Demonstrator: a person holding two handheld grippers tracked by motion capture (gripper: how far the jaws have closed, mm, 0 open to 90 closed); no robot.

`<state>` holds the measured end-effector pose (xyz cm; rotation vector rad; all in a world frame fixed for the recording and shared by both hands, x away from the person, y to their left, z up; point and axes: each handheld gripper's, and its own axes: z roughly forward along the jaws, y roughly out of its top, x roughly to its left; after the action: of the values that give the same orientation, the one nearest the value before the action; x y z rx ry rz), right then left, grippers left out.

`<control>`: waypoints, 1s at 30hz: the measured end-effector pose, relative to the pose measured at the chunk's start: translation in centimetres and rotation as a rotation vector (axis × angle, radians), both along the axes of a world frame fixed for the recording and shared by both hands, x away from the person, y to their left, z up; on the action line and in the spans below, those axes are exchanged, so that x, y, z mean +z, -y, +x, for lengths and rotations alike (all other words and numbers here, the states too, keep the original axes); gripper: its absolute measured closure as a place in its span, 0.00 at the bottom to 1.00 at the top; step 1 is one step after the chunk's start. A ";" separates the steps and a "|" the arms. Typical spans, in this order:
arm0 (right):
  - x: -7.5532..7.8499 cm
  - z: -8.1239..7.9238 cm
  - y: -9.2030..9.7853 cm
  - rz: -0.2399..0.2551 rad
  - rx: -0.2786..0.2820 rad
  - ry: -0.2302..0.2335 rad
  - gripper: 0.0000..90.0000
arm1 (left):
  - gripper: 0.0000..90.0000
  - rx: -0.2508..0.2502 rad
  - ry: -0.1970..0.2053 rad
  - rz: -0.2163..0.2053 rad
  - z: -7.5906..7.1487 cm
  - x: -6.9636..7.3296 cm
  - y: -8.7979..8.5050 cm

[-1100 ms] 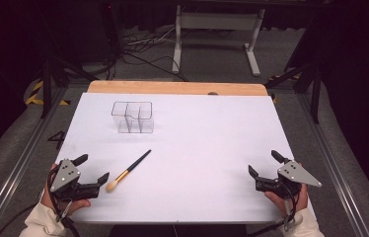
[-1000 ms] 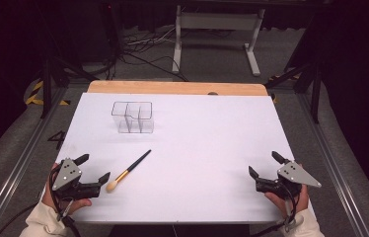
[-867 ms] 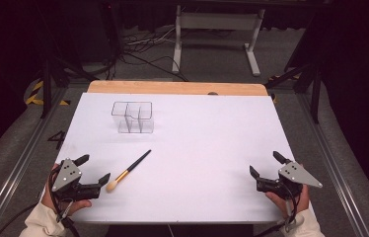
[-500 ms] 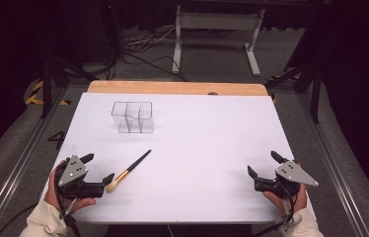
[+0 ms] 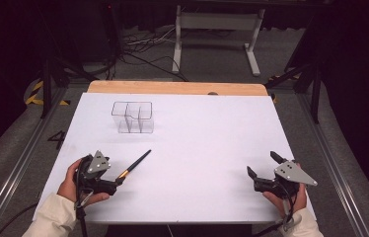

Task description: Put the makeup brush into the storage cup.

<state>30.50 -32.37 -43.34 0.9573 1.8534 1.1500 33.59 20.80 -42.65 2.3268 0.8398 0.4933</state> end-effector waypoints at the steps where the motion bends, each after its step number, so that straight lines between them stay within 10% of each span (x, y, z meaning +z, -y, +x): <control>1: 0.0 0.0 0.0 0.001 -0.001 -0.004 0.09 | 0.20 -0.013 -0.029 0.022 0.3 0.2 0.2; 15: -0.5 0.2 -0.2 -0.020 0.024 -0.031 0.09 | 0.27 -0.019 -0.322 0.231 4.1 0.1 2.9; 19: -0.5 0.3 -0.2 -0.020 0.029 -0.031 0.09 | 0.36 0.002 -0.341 0.298 5.0 -0.5 3.1; 23: -0.6 0.3 -0.2 -0.023 0.026 -0.039 0.09 | 0.57 -0.065 -0.403 0.268 5.2 -0.3 3.1; 30: -0.7 0.3 -0.4 -0.041 0.023 -0.036 0.09 | 0.79 -0.121 -0.400 0.279 4.9 -0.3 3.4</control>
<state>30.84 -32.02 -44.00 0.9416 1.9139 1.1108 38.51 17.42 -42.91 2.7688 0.8442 0.0938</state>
